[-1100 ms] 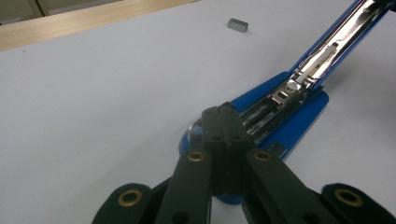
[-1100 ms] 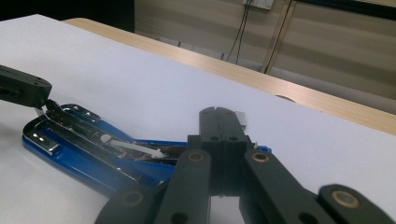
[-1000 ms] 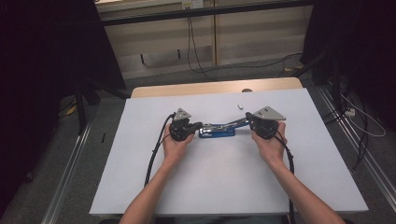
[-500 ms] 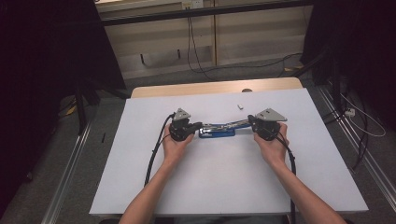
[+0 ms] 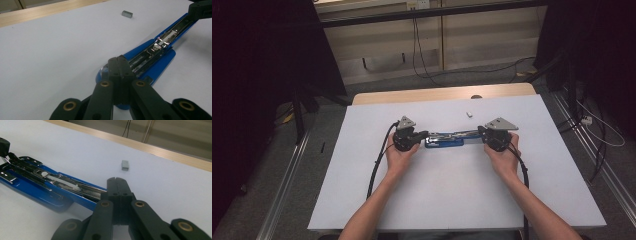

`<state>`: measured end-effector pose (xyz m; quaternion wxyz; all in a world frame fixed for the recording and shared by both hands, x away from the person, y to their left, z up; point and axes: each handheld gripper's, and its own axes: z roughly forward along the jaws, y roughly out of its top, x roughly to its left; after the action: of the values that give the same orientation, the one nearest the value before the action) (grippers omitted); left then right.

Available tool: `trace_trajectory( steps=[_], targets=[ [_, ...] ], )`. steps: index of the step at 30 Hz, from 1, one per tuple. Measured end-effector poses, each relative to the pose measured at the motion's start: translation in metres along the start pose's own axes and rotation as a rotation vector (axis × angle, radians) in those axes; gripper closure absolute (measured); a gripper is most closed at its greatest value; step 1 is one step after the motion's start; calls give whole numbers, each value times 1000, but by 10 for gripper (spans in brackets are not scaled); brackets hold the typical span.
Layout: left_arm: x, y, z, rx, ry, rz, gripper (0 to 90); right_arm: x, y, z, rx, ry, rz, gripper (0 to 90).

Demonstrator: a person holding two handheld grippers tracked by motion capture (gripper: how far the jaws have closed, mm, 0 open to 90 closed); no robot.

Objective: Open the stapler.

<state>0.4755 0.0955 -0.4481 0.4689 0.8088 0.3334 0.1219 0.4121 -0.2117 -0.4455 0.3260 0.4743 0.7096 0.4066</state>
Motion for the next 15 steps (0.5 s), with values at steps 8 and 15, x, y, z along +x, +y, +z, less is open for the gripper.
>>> trace_trajectory(
  steps=[8, 15],
  targets=[
    [0, -1, 0, -4, 2, -13, 900, 0, 0, 1, -3, 4, -1, 900],
    [0, -2, 0, -13, 3, -20, 900, -1, -1, 2, -10, 21, 8, 900]
  ],
)
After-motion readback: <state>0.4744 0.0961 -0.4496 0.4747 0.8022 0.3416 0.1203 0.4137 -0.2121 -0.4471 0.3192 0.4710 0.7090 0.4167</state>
